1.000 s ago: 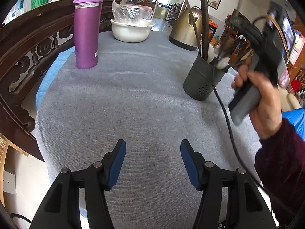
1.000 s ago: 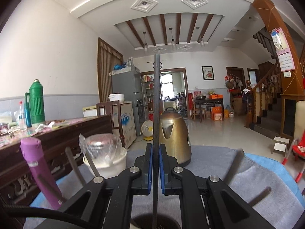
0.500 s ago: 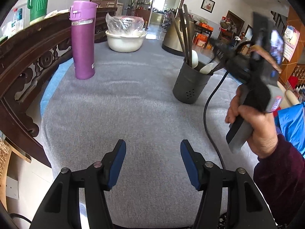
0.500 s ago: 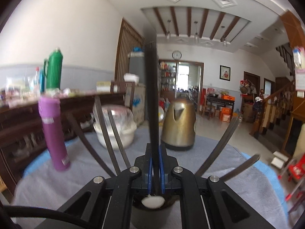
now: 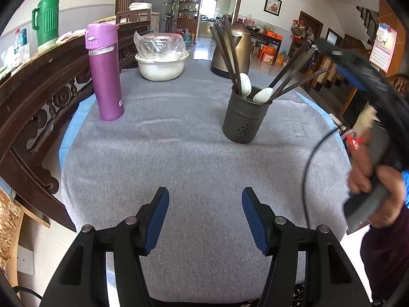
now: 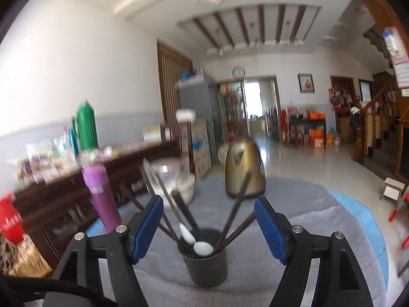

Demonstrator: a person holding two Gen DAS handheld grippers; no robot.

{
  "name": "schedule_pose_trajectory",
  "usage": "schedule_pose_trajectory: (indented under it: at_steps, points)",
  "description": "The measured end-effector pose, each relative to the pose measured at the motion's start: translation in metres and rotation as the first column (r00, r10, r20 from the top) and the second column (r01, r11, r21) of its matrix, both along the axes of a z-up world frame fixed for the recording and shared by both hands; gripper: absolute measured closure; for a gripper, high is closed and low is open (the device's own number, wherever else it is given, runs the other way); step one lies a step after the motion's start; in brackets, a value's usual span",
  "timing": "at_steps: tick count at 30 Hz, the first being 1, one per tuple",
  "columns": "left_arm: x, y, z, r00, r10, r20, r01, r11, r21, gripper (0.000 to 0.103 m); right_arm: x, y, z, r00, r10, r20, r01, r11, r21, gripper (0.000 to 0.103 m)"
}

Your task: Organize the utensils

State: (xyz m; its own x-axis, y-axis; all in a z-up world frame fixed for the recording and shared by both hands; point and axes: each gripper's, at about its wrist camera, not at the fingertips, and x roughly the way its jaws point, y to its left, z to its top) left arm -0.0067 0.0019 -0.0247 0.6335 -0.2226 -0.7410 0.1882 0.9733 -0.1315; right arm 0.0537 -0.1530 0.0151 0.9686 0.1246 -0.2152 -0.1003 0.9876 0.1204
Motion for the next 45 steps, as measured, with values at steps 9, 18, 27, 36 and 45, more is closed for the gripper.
schedule_pose_trajectory:
  at_steps: [9,18,27,36,45]
  points:
    - [0.005,-0.016,0.041,0.994,0.033,0.102,-0.038,0.998,0.043,0.019,-0.049,-0.038,0.013,0.997,-0.029,-0.066,0.034,0.997,0.073,0.026]
    - [-0.015,-0.026,0.071,0.952,0.143,0.27,-0.199,0.961,0.193,0.014,-0.097,-0.048,0.004,0.988,-0.079,-0.133,0.089,0.994,0.069,0.026]
    - [-0.061,-0.023,0.089,0.919,0.175,0.353,-0.265,0.937,0.226,0.008,-0.142,-0.035,0.022,0.994,-0.077,-0.073,0.083,0.994,0.077,0.026]
    - [-0.093,-0.022,0.107,0.88,0.219,0.421,-0.339,0.911,0.236,0.004,-0.168,-0.026,0.03,0.995,-0.049,-0.09,0.058,0.993,0.101,0.026]
    - [-0.112,-0.018,0.111,0.87,0.236,0.434,-0.364,0.9,0.24,0.004,-0.175,-0.015,0.019,0.981,-0.012,-0.193,0.033,0.994,0.108,0.024]
